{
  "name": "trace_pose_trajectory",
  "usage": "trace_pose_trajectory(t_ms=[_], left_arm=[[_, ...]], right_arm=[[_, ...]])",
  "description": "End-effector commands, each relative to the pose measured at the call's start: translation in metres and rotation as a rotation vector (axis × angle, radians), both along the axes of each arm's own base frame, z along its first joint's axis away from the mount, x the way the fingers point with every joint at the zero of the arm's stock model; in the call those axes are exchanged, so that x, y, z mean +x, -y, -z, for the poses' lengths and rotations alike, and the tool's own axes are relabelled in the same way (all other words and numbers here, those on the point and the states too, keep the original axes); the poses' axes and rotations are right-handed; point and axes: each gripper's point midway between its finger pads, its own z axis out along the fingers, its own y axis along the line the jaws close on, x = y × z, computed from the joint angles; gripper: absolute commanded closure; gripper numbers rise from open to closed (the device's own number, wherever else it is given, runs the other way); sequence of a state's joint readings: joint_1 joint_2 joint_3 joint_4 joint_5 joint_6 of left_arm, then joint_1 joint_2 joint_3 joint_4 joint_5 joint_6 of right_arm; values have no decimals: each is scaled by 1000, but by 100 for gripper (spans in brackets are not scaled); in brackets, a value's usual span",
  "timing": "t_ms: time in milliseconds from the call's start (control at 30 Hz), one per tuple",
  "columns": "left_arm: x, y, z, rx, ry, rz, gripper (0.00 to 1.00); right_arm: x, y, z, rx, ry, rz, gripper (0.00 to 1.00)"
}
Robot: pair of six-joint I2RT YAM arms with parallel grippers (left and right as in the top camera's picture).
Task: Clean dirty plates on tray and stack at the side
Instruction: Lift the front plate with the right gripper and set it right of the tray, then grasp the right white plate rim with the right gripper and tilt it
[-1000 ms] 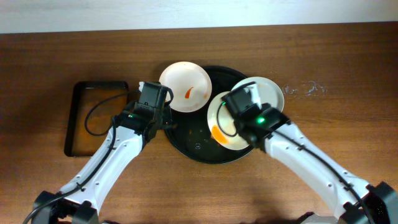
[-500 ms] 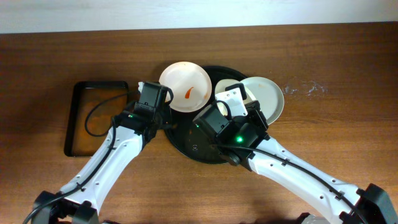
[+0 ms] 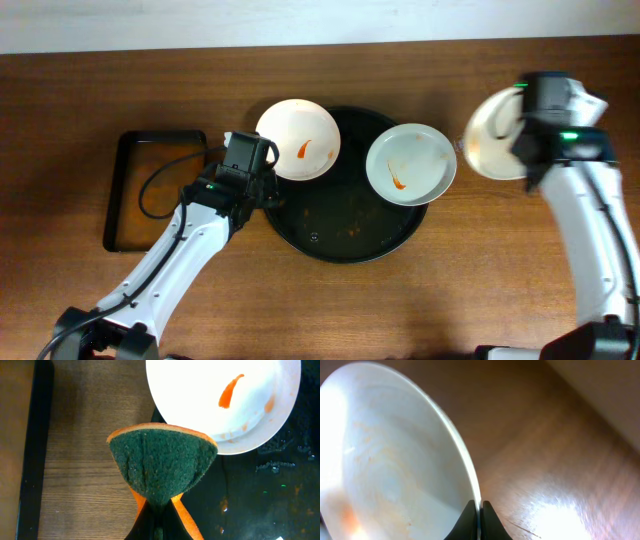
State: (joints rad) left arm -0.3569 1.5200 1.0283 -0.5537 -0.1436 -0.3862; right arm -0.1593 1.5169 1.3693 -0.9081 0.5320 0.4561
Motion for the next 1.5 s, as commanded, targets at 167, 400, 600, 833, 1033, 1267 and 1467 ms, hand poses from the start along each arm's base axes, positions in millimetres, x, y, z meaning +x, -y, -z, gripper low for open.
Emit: trace_pose_trajectory(t_ms=[167, 400, 600, 833, 1033, 1267, 1467], left_arm=[[5, 4, -18, -40, 40, -5, 99], [5, 5, -17, -47, 38, 0, 99], [4, 5, -17, -45, 33, -1, 99], [3, 5, -17, -44, 32, -1, 99], [2, 8, -16, -61, 26, 9, 99], [3, 15, -18, -95, 29, 30, 99], [16, 47, -36, -250, 95, 122, 99]], right_arm=[[-25, 50, 85, 406, -91, 146, 96], [-10, 53, 100, 427, -84, 134, 73], [40, -44, 85, 696, 16, -395, 26], [59, -117, 102, 705, -65, -581, 34], [65, -135, 146, 690, -170, -577, 51], [54, -161, 168, 751, -261, -594, 96], [21, -196, 171, 789, -410, -621, 96]])
